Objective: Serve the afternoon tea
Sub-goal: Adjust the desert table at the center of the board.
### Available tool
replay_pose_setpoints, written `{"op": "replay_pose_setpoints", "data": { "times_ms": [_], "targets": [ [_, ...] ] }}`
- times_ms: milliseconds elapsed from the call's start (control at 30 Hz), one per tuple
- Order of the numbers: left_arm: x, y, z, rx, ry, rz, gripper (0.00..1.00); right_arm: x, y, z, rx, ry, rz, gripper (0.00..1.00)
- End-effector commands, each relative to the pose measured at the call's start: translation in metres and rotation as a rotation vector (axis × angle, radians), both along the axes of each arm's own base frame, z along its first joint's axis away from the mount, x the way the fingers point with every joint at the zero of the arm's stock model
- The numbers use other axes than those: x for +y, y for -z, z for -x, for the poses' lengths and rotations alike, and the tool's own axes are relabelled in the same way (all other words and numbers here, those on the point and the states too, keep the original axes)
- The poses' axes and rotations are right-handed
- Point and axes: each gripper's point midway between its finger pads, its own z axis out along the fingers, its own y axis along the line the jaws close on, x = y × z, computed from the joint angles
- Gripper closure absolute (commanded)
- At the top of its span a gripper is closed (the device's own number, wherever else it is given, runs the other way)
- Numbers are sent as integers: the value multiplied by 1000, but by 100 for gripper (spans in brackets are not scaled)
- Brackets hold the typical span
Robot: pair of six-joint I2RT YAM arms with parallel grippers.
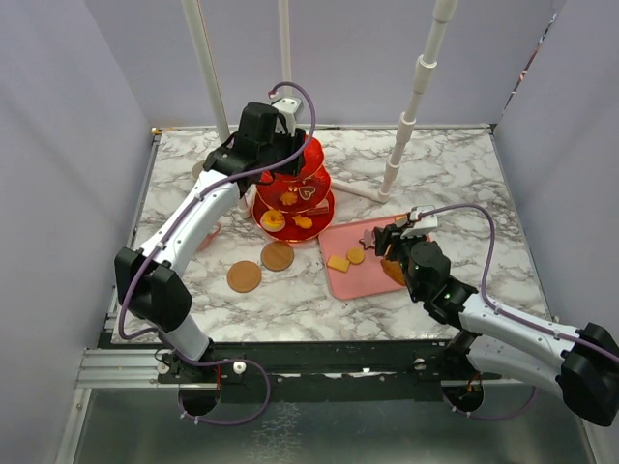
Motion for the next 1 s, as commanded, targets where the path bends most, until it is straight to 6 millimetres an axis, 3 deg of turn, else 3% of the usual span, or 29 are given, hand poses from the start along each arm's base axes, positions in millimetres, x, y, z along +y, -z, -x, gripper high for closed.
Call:
{"op": "replay_pose_setpoints", "data": {
  "times_ms": [0,100,300,433,767,967],
  "targets": [
    [15,-40,17,-98,88,-96,39,-1,-11,0,-32,2,-32,43],
    [22,-47,27,-127,136,-157,27,-2,-12,1,-34,1,-35,43],
    [19,-60,40,-185,342,-274,17,0,-13,0,-37,-3,-43,43],
    [20,-64,36,-196,470,-285,16,0,-15,-1,-39,-1,-48,43],
    [28,-41,19,-174,674,-327,18,-8,-18,3,-48,15,-53,43],
    [25,-49,16,-241,772,-357,19,-7,-20,2,-52,13,-55,43]
  ]
}}
